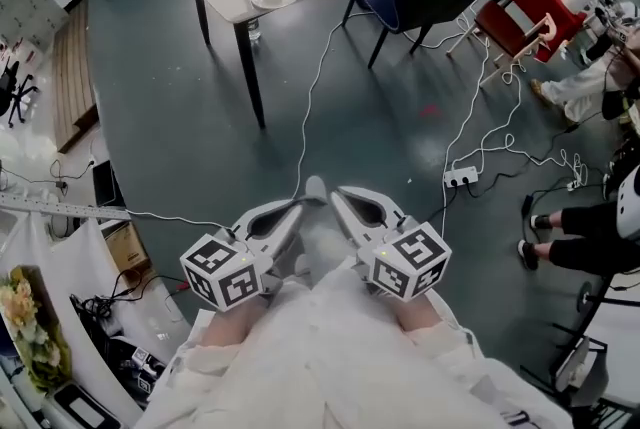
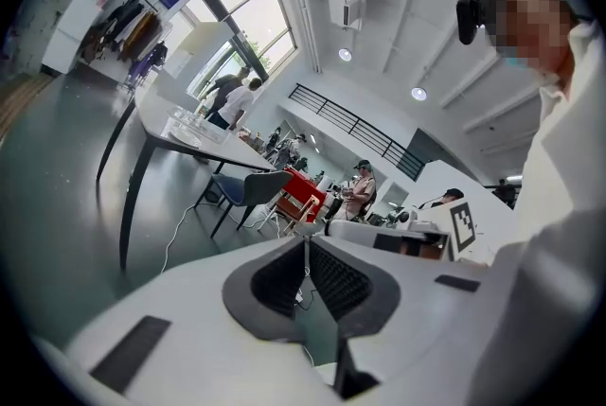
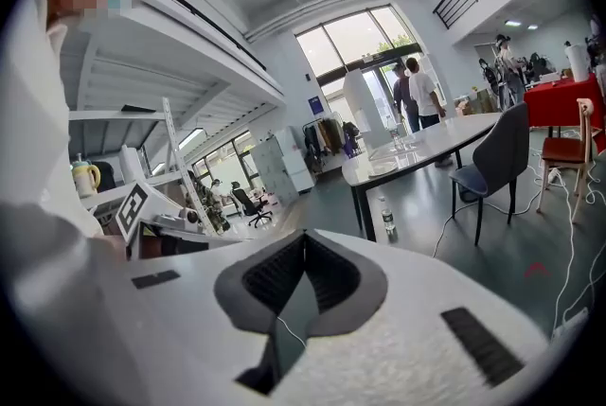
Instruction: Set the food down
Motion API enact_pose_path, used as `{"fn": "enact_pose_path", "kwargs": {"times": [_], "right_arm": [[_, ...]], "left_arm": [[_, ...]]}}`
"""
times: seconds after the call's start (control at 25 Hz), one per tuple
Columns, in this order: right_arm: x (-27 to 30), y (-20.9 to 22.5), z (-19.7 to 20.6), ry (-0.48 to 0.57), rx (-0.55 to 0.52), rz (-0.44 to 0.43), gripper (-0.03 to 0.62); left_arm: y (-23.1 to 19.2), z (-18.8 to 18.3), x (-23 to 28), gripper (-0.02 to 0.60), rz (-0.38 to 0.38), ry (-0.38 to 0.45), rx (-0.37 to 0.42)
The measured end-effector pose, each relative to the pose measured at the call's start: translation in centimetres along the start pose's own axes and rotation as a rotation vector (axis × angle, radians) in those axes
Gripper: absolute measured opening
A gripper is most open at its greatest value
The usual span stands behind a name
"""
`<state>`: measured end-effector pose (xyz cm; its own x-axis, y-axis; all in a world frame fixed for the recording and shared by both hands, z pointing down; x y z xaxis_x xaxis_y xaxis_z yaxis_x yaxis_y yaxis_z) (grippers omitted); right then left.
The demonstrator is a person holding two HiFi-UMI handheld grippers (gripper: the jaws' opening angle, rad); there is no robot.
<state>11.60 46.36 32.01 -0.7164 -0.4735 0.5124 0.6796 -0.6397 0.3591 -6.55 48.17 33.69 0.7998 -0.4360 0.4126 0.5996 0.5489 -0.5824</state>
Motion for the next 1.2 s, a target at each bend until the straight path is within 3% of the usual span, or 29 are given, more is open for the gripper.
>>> {"fn": "enact_pose_path", "kwargs": {"times": [0.28,0.56,0.8,0.96,1.2], "right_arm": [[3.9,5.5,-4.4,-0.004,0.017,-0.005,0.002],[7.9,11.8,-11.0,0.001,-0.006,-0.057,0.002],[10.6,17.6,-16.7,0.049,-0.022,-0.049,0.002],[12.7,20.6,-19.4,0.032,-0.037,-0.082,0.002],[15.6,21.7,-21.2,-0.015,-0.095,-0.138,0.002]], "left_arm": [[-4.7,-4.8,3.2,0.026,-0.018,-0.013,-0.017],[-10.4,-13.4,7.4,0.026,-0.045,0.015,-0.006],[-14.1,-19.2,11.6,0.026,-0.056,0.04,-0.015],[-15.4,-21.8,14.3,0.026,-0.047,0.035,-0.015],[-16.8,-23.3,15.3,0.026,-0.073,0.034,-0.034]]}}
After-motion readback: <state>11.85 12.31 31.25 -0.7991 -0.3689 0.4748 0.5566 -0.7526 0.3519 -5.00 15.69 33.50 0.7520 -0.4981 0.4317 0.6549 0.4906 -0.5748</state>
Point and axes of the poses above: the fingertips, and each gripper's own axes: x forward along the fingers, y to its right, z out of its underside, the point moved 9 cm from there along -x, backward along the fingers, and after that the axes turned 14 degrees about -y, right-handed, at the moved point
